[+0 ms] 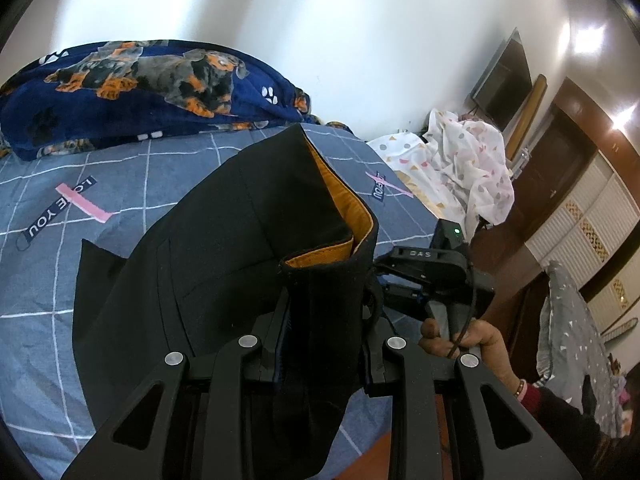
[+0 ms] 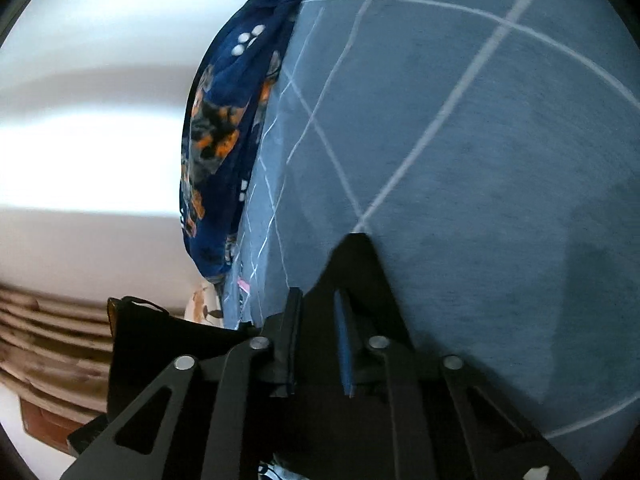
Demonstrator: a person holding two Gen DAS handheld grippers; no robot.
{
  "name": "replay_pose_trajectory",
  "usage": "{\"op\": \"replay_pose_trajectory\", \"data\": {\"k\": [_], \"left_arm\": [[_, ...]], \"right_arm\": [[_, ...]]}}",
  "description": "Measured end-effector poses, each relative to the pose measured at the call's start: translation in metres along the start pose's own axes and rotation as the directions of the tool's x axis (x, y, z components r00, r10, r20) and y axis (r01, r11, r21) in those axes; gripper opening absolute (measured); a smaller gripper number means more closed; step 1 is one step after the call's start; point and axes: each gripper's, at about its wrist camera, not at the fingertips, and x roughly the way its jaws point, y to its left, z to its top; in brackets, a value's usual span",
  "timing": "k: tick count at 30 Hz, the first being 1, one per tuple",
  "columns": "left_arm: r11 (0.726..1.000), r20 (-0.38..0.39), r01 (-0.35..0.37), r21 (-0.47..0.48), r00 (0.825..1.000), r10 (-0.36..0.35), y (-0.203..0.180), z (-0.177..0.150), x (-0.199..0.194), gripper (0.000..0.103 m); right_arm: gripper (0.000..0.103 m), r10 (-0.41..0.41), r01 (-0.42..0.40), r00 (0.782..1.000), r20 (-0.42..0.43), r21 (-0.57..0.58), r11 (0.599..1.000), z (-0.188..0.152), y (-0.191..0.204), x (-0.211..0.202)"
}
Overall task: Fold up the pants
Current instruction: 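Move the right tool off the pants leg toward the held waistband, then grasp the waistband with the right tool while the left tool opens to release it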
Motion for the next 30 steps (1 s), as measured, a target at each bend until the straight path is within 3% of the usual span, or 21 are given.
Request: {"op": "replay_pose_trajectory", "data": {"k": [5, 7, 9, 11, 14, 19, 30], "left_arm": [[1.0, -0.015, 0.002, 0.006, 1.0, -0.002, -0.005, -0.002, 0.007, 0.028], [1.0, -0.018, 0.002, 0.005, 1.0, -0.002, -0.006, -0.003, 0.01, 0.028], [1.0, -0.023, 0.002, 0.004, 1.0, -0.002, -0.007, -0.003, 0.013, 0.028], [1.0, -0.028, 0.001, 0.005, 1.0, -0.001, -0.009, -0.004, 0.016, 0.028], [1.0, -0.037, 0.0, 0.007, 0.999, 0.0, -0.012, -0.006, 0.022, 0.028], [1.0, -0.042, -0.009, 0.028, 0.999, 0.01, -0.016, -0.009, 0.028, 0.028], [0.98, -0.052, -0.078, 0.181, 0.995, 0.089, -0.034, -0.031, 0.051, 0.028]], "right_arm": [[0.023, 0.094, -0.093, 0.995, 0.028, -0.019, 0.995, -0.009, 0.004, -0.026], [0.037, 0.162, -0.162, 0.987, 0.012, -0.021, 0.987, -0.015, 0.007, -0.036], [0.069, 0.232, -0.232, 0.973, -0.004, -0.015, 0.973, -0.021, 0.012, -0.042], [0.078, 0.295, -0.295, 0.955, -0.024, 0.001, 0.956, -0.028, 0.021, -0.045], [0.078, 0.325, -0.327, 0.943, -0.074, -0.02, 0.945, -0.032, 0.041, -0.04], [0.079, 0.258, -0.275, 0.953, -0.158, -0.094, 0.957, -0.038, 0.074, -0.021], [0.078, 0.162, -0.185, 0.953, -0.256, -0.069, 0.98, -0.038, 0.082, 0.014]]}}
